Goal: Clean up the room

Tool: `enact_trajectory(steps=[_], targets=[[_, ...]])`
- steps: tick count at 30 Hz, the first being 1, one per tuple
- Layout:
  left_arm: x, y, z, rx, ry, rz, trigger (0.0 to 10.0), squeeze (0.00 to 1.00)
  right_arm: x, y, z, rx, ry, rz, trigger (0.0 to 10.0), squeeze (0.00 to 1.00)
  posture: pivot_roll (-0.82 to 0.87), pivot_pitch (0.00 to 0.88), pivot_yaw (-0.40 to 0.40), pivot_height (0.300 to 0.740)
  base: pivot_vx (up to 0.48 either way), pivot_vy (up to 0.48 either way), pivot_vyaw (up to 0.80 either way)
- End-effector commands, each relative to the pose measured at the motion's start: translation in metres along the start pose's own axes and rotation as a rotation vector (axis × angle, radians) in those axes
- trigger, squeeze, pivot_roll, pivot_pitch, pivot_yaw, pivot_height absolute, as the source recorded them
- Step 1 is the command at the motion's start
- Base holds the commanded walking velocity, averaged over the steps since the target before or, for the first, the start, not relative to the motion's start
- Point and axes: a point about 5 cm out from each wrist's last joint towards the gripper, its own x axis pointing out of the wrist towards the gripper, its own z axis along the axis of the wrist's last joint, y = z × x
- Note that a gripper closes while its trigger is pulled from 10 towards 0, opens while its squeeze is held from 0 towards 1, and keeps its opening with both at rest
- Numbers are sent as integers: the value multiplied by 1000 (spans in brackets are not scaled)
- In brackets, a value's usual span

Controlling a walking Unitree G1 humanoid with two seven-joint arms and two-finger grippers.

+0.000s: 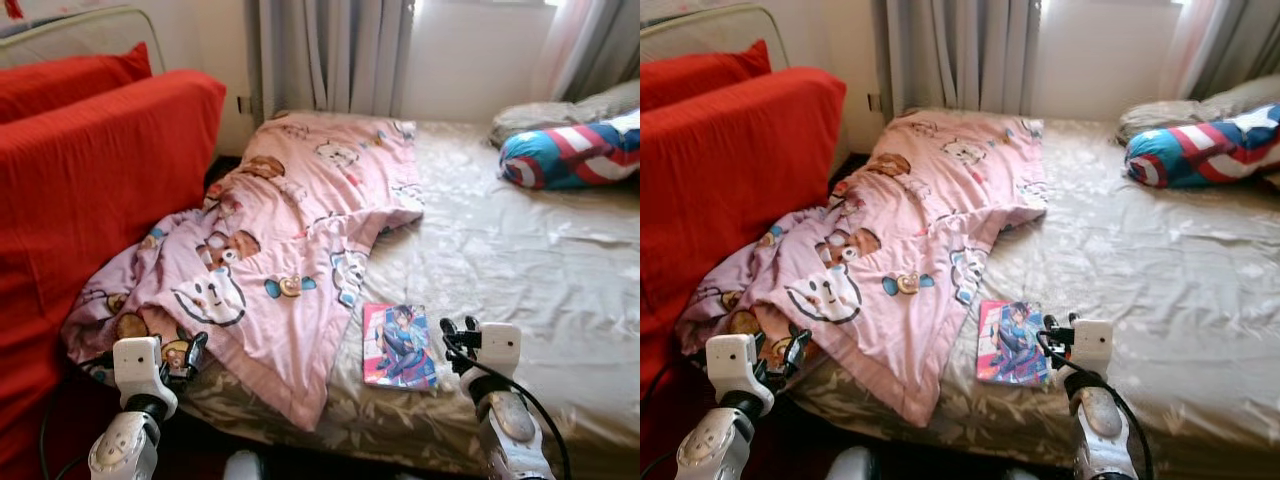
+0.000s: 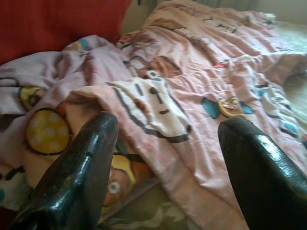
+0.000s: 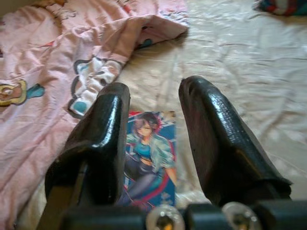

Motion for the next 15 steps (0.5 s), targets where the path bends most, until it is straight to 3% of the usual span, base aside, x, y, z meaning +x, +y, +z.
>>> enact_trajectory(steps=[1,12,15], targets=[[2,0,5,1,-13,-8,10000,0,1,0,-1,14,13,-12,10000,0,33,0,-27,624,409,0,0],[6,-2,11,7,-27,-21,10000,0,4,-6,-1,76,26,-90,10000,0,46,0,-22,624,419,0,0],[7,-2,13,11,-34,-20,10000,0,4,-9,-2,83,37,-112,10000,0,53,0,-25,624,0,0,0]])
